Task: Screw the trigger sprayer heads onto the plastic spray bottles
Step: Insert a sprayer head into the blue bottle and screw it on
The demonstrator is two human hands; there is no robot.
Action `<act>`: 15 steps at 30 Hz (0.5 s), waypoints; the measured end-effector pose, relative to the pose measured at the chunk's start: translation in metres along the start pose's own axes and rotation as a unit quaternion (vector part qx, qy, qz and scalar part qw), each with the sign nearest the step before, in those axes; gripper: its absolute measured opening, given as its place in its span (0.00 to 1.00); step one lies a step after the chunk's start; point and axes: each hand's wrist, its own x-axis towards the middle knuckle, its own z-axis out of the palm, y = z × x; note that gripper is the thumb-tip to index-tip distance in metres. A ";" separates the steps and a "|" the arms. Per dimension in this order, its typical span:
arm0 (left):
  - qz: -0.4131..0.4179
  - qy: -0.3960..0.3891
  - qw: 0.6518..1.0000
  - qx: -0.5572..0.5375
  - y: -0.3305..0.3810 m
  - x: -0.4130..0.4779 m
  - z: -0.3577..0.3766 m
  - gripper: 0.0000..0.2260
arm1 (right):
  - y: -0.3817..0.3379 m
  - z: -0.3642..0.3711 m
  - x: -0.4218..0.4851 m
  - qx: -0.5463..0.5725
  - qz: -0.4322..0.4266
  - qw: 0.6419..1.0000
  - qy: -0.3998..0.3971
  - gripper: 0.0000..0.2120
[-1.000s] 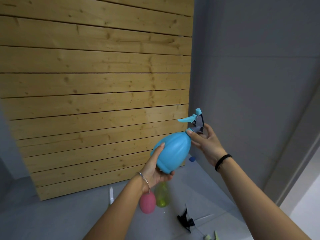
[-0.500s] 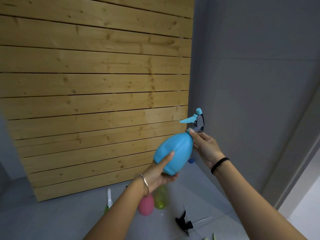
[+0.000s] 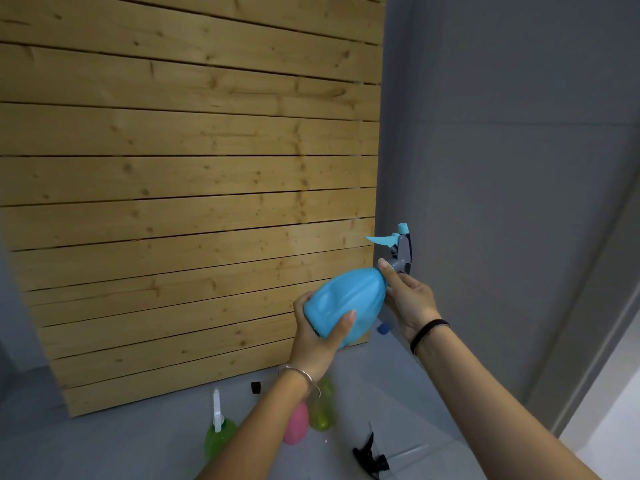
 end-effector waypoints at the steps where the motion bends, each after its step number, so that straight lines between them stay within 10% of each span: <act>1: 0.005 0.000 1.000 0.003 -0.001 0.000 0.000 0.31 | 0.000 0.001 0.000 -0.002 0.001 1.000 0.014 0.15; 9: -0.198 -0.088 0.967 -0.138 0.001 0.003 -0.004 0.35 | -0.014 -0.010 0.000 -0.020 -0.042 0.993 -0.113 0.16; 15: -0.393 -0.255 0.827 -0.311 0.006 0.002 -0.020 0.39 | -0.027 -0.019 -0.002 0.031 -0.038 0.969 -0.241 0.15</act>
